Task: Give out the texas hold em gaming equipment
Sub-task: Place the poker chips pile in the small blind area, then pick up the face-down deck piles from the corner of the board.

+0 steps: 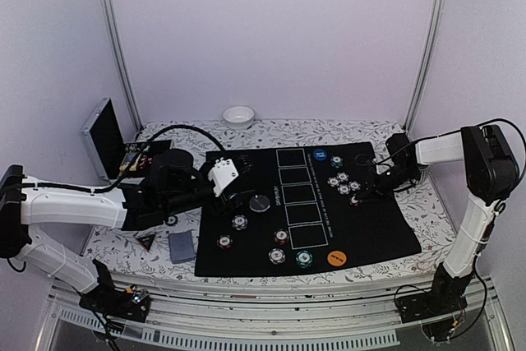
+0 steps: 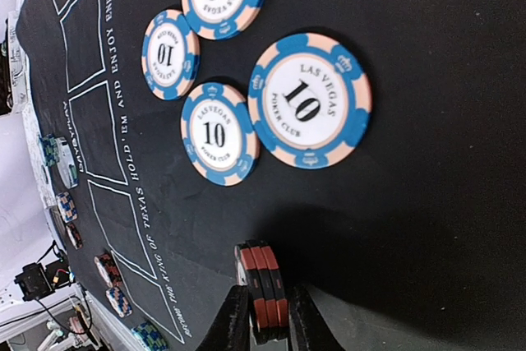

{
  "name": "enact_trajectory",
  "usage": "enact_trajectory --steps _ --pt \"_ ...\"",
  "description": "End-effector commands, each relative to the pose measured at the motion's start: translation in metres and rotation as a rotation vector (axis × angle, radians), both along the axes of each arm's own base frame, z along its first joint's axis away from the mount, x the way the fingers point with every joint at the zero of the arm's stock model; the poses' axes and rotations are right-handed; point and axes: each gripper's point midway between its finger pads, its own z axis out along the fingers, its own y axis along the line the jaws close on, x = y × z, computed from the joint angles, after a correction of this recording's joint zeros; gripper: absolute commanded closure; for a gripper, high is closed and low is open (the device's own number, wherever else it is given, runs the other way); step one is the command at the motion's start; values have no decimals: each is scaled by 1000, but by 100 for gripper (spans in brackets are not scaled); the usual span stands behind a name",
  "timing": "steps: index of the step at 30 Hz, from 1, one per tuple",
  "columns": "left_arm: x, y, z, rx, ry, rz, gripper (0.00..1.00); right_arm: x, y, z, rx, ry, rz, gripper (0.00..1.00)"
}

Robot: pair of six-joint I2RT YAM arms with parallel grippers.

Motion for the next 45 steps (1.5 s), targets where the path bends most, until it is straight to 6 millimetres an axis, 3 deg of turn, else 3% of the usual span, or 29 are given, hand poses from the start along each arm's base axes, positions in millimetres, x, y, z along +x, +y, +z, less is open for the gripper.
enact_trajectory --steps 1,4,12,17,21,23,26,28,31,34,39,45 --pt "-1 -5 10 -9 -16 -5 32 -3 -20 -20 -105 30 -34 82" --pt "-1 -4 11 -8 -19 -4 32 -2 -24 -21 -126 31 -41 82" --pt "0 -4 12 -8 -23 -2 32 -1 -39 -20 -217 33 -68 70" --pt "0 -4 13 -9 -23 -1 32 5 -49 -10 -306 10 -85 64" --pt "0 -4 12 -7 -22 0 32 12 -47 15 -400 -48 -76 43" --pt "0 -4 12 -4 -22 0 32 14 -46 24 -466 -71 -74 26" --pt "0 -3 12 -2 -24 3 32 20 -32 37 -526 -110 -45 8" --pt "2 -1 15 -4 -27 20 32 18 -24 36 -548 -107 -18 0" --pt "10 6 17 13 2 80 26 19 -13 43 -573 -137 2 1" --pt "19 16 19 40 89 157 14 28 -8 69 -623 -227 -21 1" --pt "30 52 21 35 262 308 2 42 -26 138 -766 -419 -140 1" --pt "39 101 -1 -23 493 526 2 45 -25 223 -639 -687 -245 1"
